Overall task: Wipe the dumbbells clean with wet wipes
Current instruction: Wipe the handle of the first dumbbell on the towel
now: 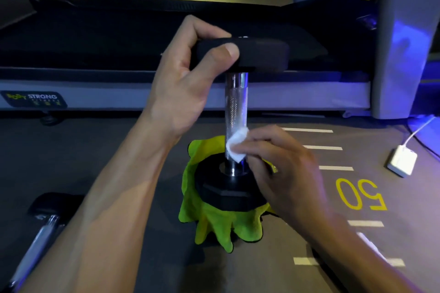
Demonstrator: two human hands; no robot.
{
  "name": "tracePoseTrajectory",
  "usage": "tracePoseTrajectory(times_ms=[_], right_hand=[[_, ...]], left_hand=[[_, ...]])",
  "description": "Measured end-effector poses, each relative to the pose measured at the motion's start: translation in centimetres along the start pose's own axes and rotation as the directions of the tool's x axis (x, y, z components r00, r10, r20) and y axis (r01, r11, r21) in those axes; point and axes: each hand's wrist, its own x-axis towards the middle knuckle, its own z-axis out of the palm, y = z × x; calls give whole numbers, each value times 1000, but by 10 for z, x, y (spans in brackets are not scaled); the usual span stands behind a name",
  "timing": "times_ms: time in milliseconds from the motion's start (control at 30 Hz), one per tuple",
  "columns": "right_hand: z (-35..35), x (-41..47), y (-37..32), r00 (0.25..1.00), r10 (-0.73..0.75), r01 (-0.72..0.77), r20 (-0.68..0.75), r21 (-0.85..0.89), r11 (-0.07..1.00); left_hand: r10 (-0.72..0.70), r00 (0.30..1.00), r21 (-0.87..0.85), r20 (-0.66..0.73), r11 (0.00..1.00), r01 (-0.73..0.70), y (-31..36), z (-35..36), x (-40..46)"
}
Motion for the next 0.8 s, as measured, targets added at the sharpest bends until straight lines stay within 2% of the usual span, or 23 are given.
tracePoseTrajectory(times_ms=[67, 167, 200, 300, 367, 433, 500, 633, 667, 800], right_hand=[[-4, 17, 3, 1000, -19, 19, -20, -14, 1000], [-2, 48, 4, 970, -12, 10, -245, -10, 1000], [2, 44, 3, 966, 11, -15, -257, -11, 1000], [7, 14, 1, 988, 60, -65, -139, -36, 997], [4, 23, 4, 986, 62, -62, -155, 10, 998], [0, 48, 9, 958, 73, -50, -276, 87, 995], [6, 55, 12, 925, 174, -98, -339, 229, 968], [18, 11, 11, 916, 367, -303, -164, 316, 899], [16, 12, 11, 912, 371, -301, -175, 328, 895], [6, 51, 8, 885, 276, -157, -375, 318, 935]], left_hand=[[3, 1000, 6, 12, 1000, -3, 1, 4, 0], [-3, 1000, 37, 25, 999, 2, 2, 10, 3], [-7, 1000, 35, 24, 999, 7, 1, 10, 4], [-3, 1000, 16, 18, 1000, 3, -2, 7, 6], [1, 1000, 22, 19, 1000, -1, -2, 6, 5], [-10, 1000, 30, 25, 1000, 9, -2, 8, 5], [-7, 1000, 29, 25, 1000, 6, -2, 8, 7], [12, 1000, 27, 8, 1000, -12, -3, 7, 5], [24, 1000, 40, 9, 999, -24, -2, 8, 4], [41, 999, 50, 20, 998, -42, 1, 11, 1]])
